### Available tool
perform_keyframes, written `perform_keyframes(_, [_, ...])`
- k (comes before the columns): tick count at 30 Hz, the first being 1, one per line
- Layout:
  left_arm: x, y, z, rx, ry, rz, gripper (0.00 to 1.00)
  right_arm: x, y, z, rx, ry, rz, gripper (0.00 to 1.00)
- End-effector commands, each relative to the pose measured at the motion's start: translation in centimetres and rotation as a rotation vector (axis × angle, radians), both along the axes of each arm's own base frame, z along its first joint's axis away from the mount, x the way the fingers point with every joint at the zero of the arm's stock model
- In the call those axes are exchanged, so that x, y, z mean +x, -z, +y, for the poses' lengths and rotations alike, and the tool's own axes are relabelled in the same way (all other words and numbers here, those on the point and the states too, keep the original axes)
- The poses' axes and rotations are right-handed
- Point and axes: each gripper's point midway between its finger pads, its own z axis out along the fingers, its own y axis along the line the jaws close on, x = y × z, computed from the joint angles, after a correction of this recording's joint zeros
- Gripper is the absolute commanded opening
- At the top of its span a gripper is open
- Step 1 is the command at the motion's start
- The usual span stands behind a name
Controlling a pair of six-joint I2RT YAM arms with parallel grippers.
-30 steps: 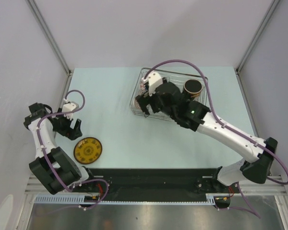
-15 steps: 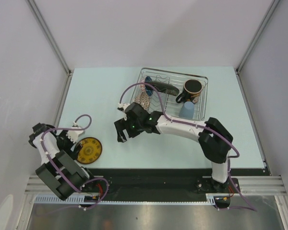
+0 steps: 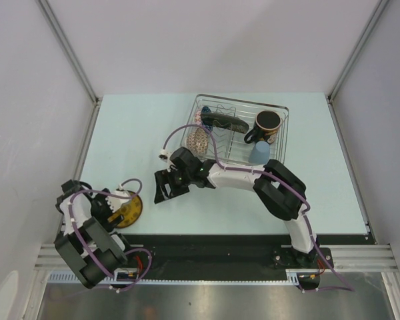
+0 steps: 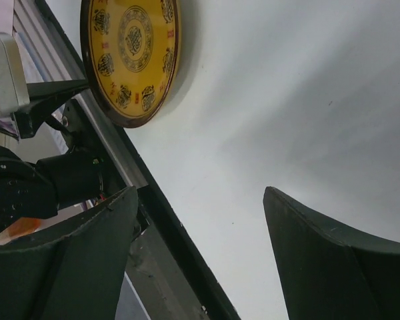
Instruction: Load the mixed dishes into the dish rack
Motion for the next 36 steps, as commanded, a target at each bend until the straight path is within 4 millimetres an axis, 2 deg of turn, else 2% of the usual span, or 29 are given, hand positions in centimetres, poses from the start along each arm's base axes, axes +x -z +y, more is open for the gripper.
perform_keyframes(1, [1.0, 1.1, -1.2, 0.001, 0.05, -0.032, 0.95, -0.3, 0.1, 0.9, 0.052, -0.017, 0.04, 0.8])
perform_keyframes(6, [2.3, 1.7, -3.9, -0.054, 0.071, -0.047, 0.96, -0.2, 1.5, 0.8, 0.033, -0.008, 0.058, 0.79])
perform_keyframes(9, [3.1, 1.3, -5.3, -0.085, 0.077, -0.057, 0.96, -0.3, 2.4, 0.7, 0.023, 0.0, 0.074, 0.79])
perform_keyframes(13, [3.9, 0.7, -6.6, -0.117, 0.089, -0.06, 0.96, -0.1, 3.4, 0.5, 0.022, 0.009, 0.103, 0.77])
perform_keyframes(21, [4.6, 0.7, -8.5, -0.139, 0.128, -0.052, 0.96, 1.6, 4.7, 1.3, 0.086, 0.048, 0.143, 0.7])
perform_keyframes(30, [5.1, 1.2, -10.3, -0.162, 0.153, -0.036, 0.96, 1.5, 5.7, 1.9, 0.114, 0.061, 0.205, 0.42])
perform_keyframes(31, [5.1, 1.2, -10.4, -0.165, 0.154, -0.035, 0.96, 1.4, 5.9, 1.9, 0.111, 0.06, 0.206, 0.33])
perform_keyframes(33, [5.2, 1.2, -10.6, -0.166, 0.155, -0.039, 0.96, 1.3, 5.8, 2.0, 0.113, 0.055, 0.207, 0.24])
perform_keyframes(34, [5.3, 1.2, -10.6, -0.166, 0.154, -0.039, 0.96, 1.2, 5.8, 1.9, 0.11, 0.055, 0.208, 0.13])
perform_keyframes(36, [5.5, 1.0, -10.7, -0.171, 0.15, -0.045, 0.95, 1.2, 5.6, 1.7, 0.1, 0.049, 0.187, 0.02])
